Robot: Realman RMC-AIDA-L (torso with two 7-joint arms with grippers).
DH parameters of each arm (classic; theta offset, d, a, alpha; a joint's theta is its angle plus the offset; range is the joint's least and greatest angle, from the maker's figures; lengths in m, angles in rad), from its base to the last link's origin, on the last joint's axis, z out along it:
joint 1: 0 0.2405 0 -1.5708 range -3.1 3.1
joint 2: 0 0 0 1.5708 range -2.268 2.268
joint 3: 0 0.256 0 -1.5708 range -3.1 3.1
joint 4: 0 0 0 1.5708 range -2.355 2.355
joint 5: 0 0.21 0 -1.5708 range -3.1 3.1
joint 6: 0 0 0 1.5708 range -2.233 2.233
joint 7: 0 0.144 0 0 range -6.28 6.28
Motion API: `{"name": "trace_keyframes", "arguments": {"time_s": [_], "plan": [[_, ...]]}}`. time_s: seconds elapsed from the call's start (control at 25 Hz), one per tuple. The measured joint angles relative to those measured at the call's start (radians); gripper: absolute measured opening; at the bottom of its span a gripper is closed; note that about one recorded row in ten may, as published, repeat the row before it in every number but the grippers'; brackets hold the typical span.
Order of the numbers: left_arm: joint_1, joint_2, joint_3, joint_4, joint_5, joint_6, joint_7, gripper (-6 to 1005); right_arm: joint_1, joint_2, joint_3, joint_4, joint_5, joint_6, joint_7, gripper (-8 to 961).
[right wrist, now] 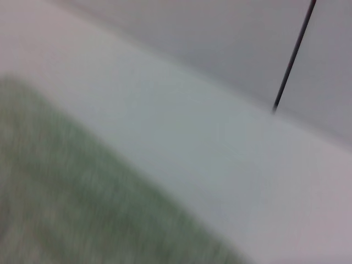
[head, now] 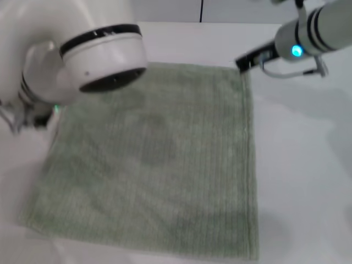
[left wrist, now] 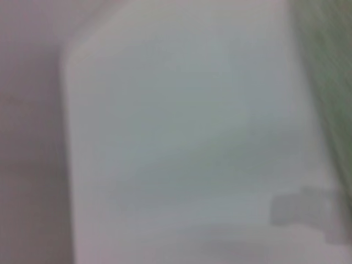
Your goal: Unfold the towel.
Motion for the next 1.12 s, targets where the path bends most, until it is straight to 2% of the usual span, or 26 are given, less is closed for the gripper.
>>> {"name": "trace_keyframes", "arguments": {"time_s": [0.04,0.08,0.12,0.16,0.2,0.24,0.32,0.36,0.44,0.48,0.52,0.56,0.68,0.72,0.76,0.84,0.88,0.92,0.96,1.04,1.08,1.12], "plan": [[-0.019,0.016,0.016,0.024,0.000,0.030,-0.003,547,-0.018,-0.001,0.001,0.041,0.000,-0.016,0.000,-1],[-0.055,0.045,0.047,0.081,0.000,0.081,-0.007,574,-0.018,-0.001,0.001,0.041,0.000,-0.016,0.000,-1],[-0.066,0.052,0.057,0.099,0.000,0.096,-0.010,581,-0.036,-0.001,0.002,0.080,0.000,-0.031,0.000,-1],[-0.121,0.076,0.108,0.168,0.000,0.136,-0.032,589,-0.073,-0.001,0.008,0.162,0.000,-0.057,0.001,-1],[-0.121,0.076,0.108,0.168,0.000,0.136,-0.032,596,-0.088,0.001,0.016,0.193,0.000,-0.064,0.005,-1],[-0.179,0.092,0.169,0.226,-0.001,0.164,-0.064,603,-0.098,0.003,0.026,0.216,0.000,-0.067,0.007,-1],[-0.191,0.093,0.182,0.238,-0.001,0.172,-0.071,618,-0.109,0.006,0.053,0.239,0.000,-0.067,0.008,-1],[-0.237,0.094,0.228,0.301,-0.002,0.203,-0.093,618,-0.109,0.006,0.053,0.239,0.000,-0.067,0.008,-1],[-0.237,0.094,0.228,0.301,-0.002,0.203,-0.093,618,-0.117,0.007,0.071,0.240,0.000,-0.064,0.011,-1],[-0.284,0.080,0.240,0.398,-0.003,0.260,-0.090,618,-0.120,0.007,0.078,0.238,0.000,-0.063,0.015,-1],[-0.280,0.073,0.151,0.412,-0.004,0.340,-0.013,618,-0.124,0.006,0.081,0.232,-0.002,-0.059,0.021,-1],[-0.280,0.073,0.151,0.412,-0.004,0.340,-0.013,619,-0.124,0.006,0.081,0.232,-0.002,-0.059,0.021,-1],[-0.242,0.070,0.037,0.366,-0.004,0.436,0.107,619,-0.122,0.004,0.084,0.221,-0.019,-0.045,0.025,-1],[-0.198,0.057,-0.060,0.325,-0.005,0.502,0.205,619,-0.117,0.004,0.085,0.215,-0.029,-0.037,0.025,-1],[-0.198,0.057,-0.060,0.325,-0.005,0.502,0.205,621,-0.117,0.004,0.085,0.215,-0.029,-0.037,0.025,-1],[-0.127,0.038,-0.199,0.256,-0.004,0.580,0.332,626,-0.115,0.004,0.085,0.212,-0.031,-0.034,0.025,-1],[-0.078,0.034,-0.251,0.199,-0.003,0.637,0.388,629,-0.115,0.004,0.085,0.212,-0.032,-0.034,0.025,-1],[0.030,0.037,-0.323,0.072,-0.002,0.774,0.477,631,-0.114,0.004,0.085,0.209,-0.033,-0.034,0.021,-1],[0.030,0.037,-0.323,0.072,-0.002,0.774,0.477,632,-0.114,0.004,0.085,0.209,-0.033,-0.034,0.021,-1],[0.169,0.041,-0.391,-0.047,-0.002,0.961,0.563,634,-0.116,0.004,0.082,0.206,-0.034,-0.033,0.016,-1],[0.276,0.020,-0.451,-0.103,-0.003,1.120,0.639,635,-0.120,0.004,0.080,0.205,-0.034,-0.034,0.014,-1],[0.463,-0.071,-0.573,-0.157,-0.005,1.443,0.827,636,-0.132,0.006,0.079,0.209,-0.033,-0.036,0.007,-1]]}}
